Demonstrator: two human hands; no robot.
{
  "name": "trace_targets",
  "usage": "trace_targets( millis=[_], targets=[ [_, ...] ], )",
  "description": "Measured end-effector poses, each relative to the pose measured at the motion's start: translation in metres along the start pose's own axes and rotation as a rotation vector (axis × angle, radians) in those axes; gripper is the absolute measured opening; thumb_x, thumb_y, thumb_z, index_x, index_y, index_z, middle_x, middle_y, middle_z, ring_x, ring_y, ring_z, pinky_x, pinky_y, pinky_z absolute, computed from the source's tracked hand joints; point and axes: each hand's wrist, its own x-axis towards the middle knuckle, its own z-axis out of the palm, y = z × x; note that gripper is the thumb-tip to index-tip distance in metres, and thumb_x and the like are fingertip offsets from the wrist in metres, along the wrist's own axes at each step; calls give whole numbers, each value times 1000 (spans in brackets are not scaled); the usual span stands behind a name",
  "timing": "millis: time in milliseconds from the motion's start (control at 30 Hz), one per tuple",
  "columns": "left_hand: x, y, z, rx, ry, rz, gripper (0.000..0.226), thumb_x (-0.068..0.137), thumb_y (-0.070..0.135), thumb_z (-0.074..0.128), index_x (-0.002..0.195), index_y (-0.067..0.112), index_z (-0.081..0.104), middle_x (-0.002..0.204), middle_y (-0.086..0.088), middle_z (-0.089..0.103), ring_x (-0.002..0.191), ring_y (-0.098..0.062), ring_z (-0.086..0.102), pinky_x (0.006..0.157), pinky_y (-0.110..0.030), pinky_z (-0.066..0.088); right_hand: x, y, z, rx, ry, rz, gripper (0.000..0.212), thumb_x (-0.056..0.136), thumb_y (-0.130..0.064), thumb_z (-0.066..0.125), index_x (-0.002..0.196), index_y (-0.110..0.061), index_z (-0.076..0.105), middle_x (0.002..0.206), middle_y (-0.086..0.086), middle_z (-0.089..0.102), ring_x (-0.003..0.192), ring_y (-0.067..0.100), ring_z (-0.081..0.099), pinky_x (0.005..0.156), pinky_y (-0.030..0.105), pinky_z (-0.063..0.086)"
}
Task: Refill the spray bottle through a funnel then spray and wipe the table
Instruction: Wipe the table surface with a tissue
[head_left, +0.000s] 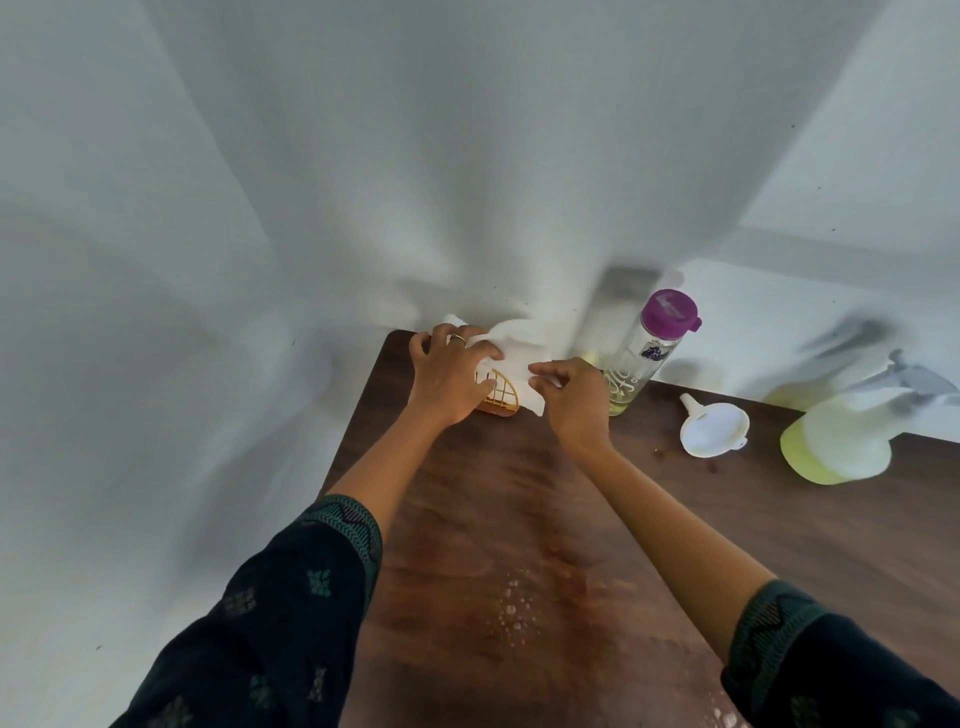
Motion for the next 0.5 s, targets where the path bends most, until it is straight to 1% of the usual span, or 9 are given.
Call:
trace_targets(
  millis=[100,167,200,233,300,367,400,433,500],
  targets=[
    [2,-3,0,29,-12,-9,37,88,39,60,125,36,56,147,5,41,137,-22,28,108,-47,16,-1,-6,-3,-37,11,-43,15,85,-10,67,98,-7,73,99,5,72,78,1,60,69,3,40],
    [2,-4,0,59,-19,-12,43,88,40,60,130,33,54,148,3,41,137,-23,28,109,-47,17,-2,-10,-6,-44,39,-92,11,85,-12,68,94,-10,74,96,4,70,75,-1,57,68,2,40],
    [3,-5,-1,72,-26,-13,45,88,40,61,132,32,52,148,3,40,137,-24,28,109,-47,17,-3,-11,-7,-51,63,-129,10,85,-13,68,92,-11,74,96,4,67,82,3,57,75,8,43],
    [3,-5,-1,78,-33,-12,46,88,37,62,133,31,52,148,3,40,137,-24,27,108,-47,17,-5,-13,-8,-74,92,-167,9,85,-14,68,91,-13,74,98,2,61,91,11,56,82,19,46],
    [3,-5,-1,70,-41,-8,44,88,31,63,131,31,55,148,4,40,137,-24,26,107,-46,16,-9,-16,-12,-124,153,-226,8,85,-15,68,91,-14,73,102,-4,50,104,16,47,91,34,45],
    [3,-4,-2,56,-42,-8,38,88,32,62,126,30,59,147,4,40,137,-23,26,108,-46,16,-14,-19,-18,-99,201,-282,9,86,-16,65,94,-13,70,100,-17,52,106,12,49,89,37,48],
    [3,-3,-3,57,-40,-12,37,88,34,63,125,30,60,148,4,40,137,-23,25,108,-47,16,-18,-23,-23,-42,203,-282,10,88,-16,63,95,-13,68,95,-23,55,100,6,54,86,32,49],
    [2,-2,-4,54,-36,-20,39,87,36,63,125,31,60,148,5,39,138,-23,25,109,-47,15,-21,-26,-28,33,191,-257,8,89,-15,62,96,-12,66,90,-25,58,91,-3,57,80,23,48],
    [-3,1,-7,26,-12,-31,39,84,37,65,123,33,60,150,7,36,139,-22,22,109,-47,14,-28,-33,-38,140,173,-210,6,91,-12,60,95,-14,64,84,-16,63,79,-11,58,70,8,44]
  ],
)
